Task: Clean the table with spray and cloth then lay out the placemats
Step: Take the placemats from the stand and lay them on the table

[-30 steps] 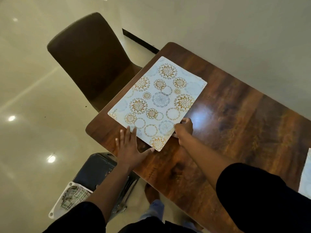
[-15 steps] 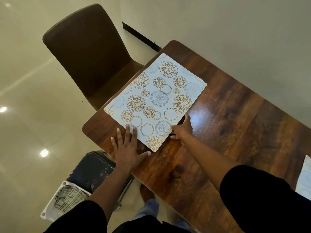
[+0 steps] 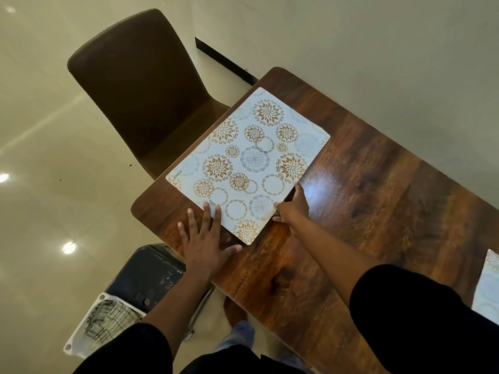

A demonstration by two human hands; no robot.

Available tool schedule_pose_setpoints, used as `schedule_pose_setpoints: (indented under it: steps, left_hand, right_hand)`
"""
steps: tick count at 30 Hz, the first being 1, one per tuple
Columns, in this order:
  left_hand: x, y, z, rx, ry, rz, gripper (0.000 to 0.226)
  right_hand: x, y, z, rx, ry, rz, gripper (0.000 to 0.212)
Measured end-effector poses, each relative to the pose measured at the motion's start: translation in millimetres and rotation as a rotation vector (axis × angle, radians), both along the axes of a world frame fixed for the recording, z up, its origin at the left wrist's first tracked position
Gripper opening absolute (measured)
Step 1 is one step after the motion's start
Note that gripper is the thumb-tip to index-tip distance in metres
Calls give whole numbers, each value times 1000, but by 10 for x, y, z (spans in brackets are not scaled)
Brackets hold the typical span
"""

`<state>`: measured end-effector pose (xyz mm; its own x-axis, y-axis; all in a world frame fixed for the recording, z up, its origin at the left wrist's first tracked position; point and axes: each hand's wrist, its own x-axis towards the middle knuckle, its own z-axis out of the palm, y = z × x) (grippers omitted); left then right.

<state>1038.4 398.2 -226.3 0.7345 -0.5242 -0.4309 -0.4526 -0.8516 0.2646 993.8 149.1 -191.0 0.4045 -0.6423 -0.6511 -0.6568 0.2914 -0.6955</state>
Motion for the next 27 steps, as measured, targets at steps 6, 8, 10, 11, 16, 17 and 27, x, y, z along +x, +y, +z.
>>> schedule_pose_setpoints:
  steps: [6,8,10,11,16,17,27]
  left_hand:
    - [12,-9,13,27,2,-14,126]
    - [20,-11,12,30,4,-16,127]
    - [17,-12,14,26,6,-18,127]
    - [16,-12,18,25,6,-20,127]
    - [13,-1,10,22,14,-28,127]
    - [14,-1,9,27,15,-30,128]
    - [14,-19,44,10,22,-13,133]
  right_hand:
    - [-9,14,11,-4,-1,1,94]
    - [-9,10,9,-5,-1,4,95]
    - [-14,18,19,-6,-4,10,95]
    - [-14,19,18,-7,-2,11,94]
    - [-12,-19,2,12,4,9,96]
    - [-22,-34,20,21,19,29,94]
    - [-154,-509,20,-723,356,897,95]
